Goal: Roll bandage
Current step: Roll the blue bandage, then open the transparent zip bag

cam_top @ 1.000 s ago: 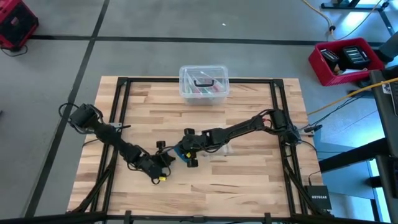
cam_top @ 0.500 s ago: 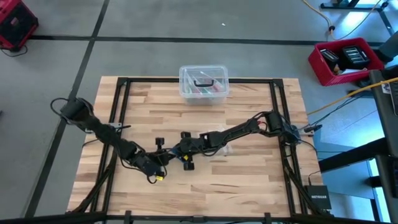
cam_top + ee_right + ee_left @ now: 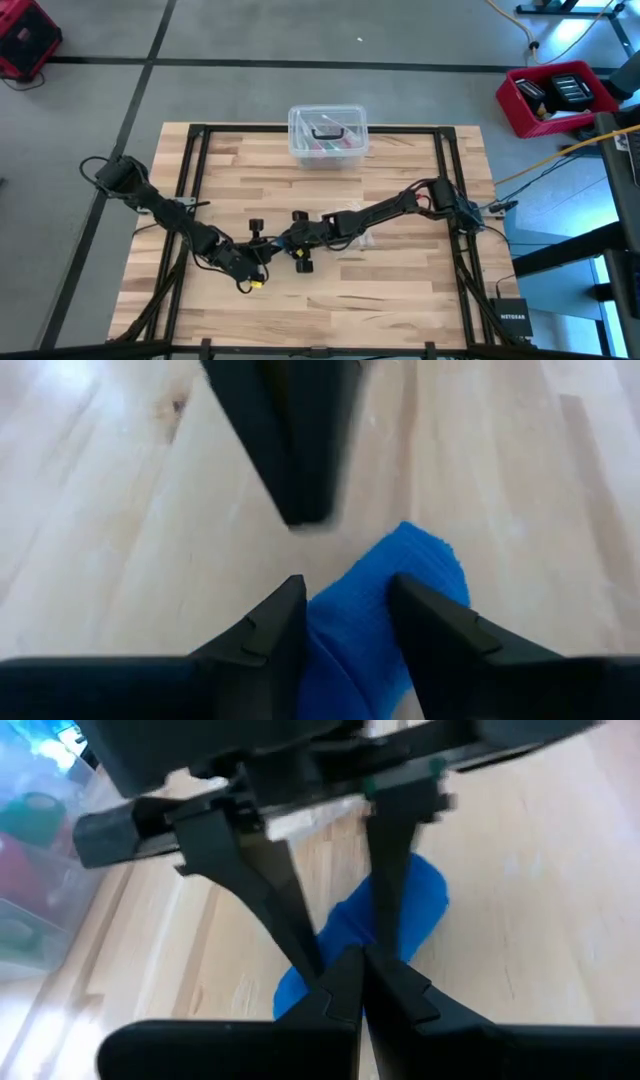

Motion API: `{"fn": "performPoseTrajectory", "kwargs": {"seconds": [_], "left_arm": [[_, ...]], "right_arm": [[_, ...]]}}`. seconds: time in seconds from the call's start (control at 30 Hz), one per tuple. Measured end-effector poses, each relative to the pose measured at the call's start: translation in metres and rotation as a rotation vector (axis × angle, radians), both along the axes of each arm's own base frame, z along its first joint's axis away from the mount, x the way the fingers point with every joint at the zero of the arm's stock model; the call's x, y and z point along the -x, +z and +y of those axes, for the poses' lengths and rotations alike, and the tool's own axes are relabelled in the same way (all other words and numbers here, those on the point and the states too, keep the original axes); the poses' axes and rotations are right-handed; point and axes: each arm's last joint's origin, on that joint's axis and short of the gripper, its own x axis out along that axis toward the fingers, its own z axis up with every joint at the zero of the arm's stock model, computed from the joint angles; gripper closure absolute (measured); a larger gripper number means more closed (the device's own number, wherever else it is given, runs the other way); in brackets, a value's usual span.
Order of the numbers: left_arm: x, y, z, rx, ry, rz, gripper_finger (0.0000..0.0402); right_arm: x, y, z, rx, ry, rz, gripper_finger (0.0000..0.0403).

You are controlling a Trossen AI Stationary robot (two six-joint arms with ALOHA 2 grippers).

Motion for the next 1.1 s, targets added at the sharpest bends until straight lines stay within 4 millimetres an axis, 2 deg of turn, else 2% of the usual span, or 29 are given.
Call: {"fn": "performPoseTrajectory", "kwargs": {"seconds": [0.13,0.27,0.33,0.5,0.57,0.73,0.9,1.0,1.1], "left_arm": [[-0.002,0.011,-0.001,-0.018,-0.021,-0.025,0.0400],[-0.001,0.026,0.000,-0.021,-0.012,-0.083,0.0400],[0.000,0.032,0.003,-0.033,-0.004,-0.104,0.0400],[-0.006,0.038,0.018,-0.036,0.057,-0.124,0.0400],[-0.010,0.037,0.025,-0.047,0.077,-0.129,0.0400],[-0.020,0.030,0.044,-0.107,0.120,-0.103,0.0400],[-0.026,0.029,0.065,-0.155,0.177,-0.073,0.0400],[-0.029,0.028,0.080,-0.109,0.219,-0.070,0.0400],[-0.034,0.027,0.097,0.022,0.218,-0.070,0.0390]], "right_arm": [[0.007,0.024,-0.002,0.017,0.010,-0.005,0.0251],[0.019,0.061,-0.004,0.022,0.014,-0.019,0.0251],[0.029,0.077,-0.005,0.025,0.013,0.015,0.0251],[0.062,0.102,-0.011,0.061,-0.011,0.154,0.0251],[0.074,0.099,-0.014,0.081,-0.040,0.163,0.0251],[0.098,0.057,-0.022,0.128,-0.078,0.222,0.0251],[0.116,0.030,-0.034,0.184,-0.084,0.320,0.0251],[0.123,0.026,-0.050,0.229,-0.116,0.380,0.0251],[0.127,0.031,-0.068,0.304,-0.175,0.409,0.0251]]}}
